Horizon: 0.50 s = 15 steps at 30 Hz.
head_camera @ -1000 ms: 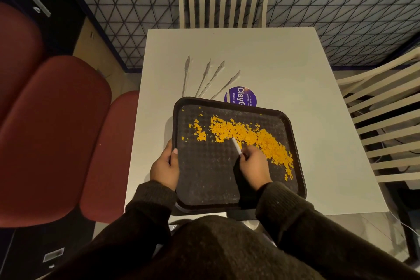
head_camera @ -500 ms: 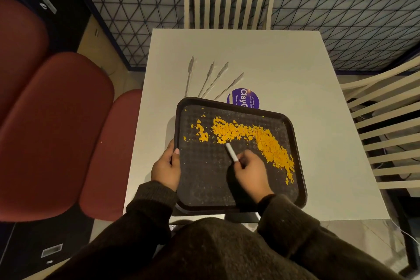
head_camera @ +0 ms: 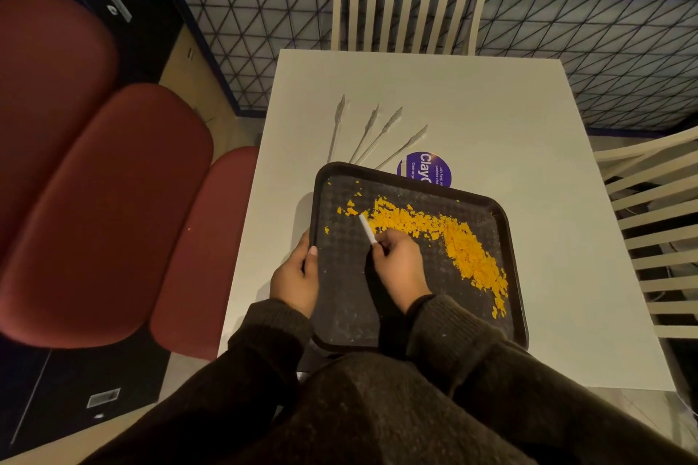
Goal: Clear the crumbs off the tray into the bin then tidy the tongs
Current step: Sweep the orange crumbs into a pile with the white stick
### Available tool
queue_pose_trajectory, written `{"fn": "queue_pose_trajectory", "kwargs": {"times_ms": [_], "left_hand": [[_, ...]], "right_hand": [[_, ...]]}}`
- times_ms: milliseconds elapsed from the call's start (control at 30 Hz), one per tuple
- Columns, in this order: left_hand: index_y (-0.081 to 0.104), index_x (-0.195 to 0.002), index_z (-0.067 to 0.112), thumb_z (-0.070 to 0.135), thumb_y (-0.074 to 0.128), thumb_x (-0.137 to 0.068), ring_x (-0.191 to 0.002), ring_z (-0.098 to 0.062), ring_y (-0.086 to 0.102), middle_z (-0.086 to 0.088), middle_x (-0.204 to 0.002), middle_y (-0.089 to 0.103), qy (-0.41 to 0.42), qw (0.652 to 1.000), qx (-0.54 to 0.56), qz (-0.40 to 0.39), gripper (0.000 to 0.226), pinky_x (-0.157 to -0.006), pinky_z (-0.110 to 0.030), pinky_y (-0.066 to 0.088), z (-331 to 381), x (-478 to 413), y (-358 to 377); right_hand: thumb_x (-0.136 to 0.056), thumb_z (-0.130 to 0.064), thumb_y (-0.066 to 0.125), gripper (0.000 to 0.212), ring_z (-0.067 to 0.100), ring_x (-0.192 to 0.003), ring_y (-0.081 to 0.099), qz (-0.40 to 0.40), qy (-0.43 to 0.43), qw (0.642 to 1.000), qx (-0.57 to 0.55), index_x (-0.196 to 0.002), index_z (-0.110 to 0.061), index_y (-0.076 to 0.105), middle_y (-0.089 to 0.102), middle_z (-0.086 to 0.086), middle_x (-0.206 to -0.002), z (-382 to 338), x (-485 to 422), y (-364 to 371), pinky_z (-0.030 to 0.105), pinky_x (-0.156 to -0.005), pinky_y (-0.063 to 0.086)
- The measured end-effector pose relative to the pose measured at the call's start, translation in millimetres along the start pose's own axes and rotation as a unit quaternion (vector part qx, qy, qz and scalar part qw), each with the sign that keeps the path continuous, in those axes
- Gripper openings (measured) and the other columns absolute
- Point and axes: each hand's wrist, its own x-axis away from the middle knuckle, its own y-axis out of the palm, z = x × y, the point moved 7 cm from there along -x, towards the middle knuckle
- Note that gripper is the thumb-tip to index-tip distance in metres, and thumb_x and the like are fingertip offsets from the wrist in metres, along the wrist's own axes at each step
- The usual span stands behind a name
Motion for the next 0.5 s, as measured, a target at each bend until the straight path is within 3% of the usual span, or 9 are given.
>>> {"fn": "queue_pose_trajectory", "kwargs": {"times_ms": [200,367,500], "left_hand": [[0.042,-0.132,0.038,0.035,0.038,-0.094,-0.098,-0.002,0.048,0.021,-0.107,0.05,-0.013,1.0,0.019,-0.014,0.038,-0.09,-0.02,0.036,-4.9,-0.2,2.3],[0.043,-0.134,0.03,0.033,0.04,-0.094,-0.105,-0.001,0.045,0.006,-0.128,0.056,-0.024,0.999,0.029,-0.009,0.04,-0.091,-0.019,0.034,-9.0,-4.1,2.4],[0.042,-0.134,0.034,0.034,0.038,-0.094,-0.107,-0.005,0.048,0.005,-0.128,0.057,-0.019,1.0,0.011,-0.008,0.04,-0.089,-0.019,0.034,-6.9,-3.4,2.7]], "right_hand": [[-0.086,-0.01,0.058,0.012,0.015,-0.08,0.059,0.016,0.038,0.999,0.008,-0.094,-0.013,0.066,0.067,0.004,-0.095,13.3,-0.9,-19.5,0.025,-0.072,0.044],[-0.083,-0.011,0.061,0.01,0.011,-0.073,0.059,-0.077,-0.021,0.997,0.017,-0.078,-0.019,0.065,0.066,-0.002,-0.081,-11.5,31.2,14.0,0.019,-0.065,0.041],[-0.083,-0.013,0.061,0.009,0.015,-0.072,0.062,-0.105,-0.043,0.993,0.033,-0.08,-0.014,0.069,0.071,0.004,-0.082,-28.3,38.5,32.2,0.023,-0.066,0.046]]}}
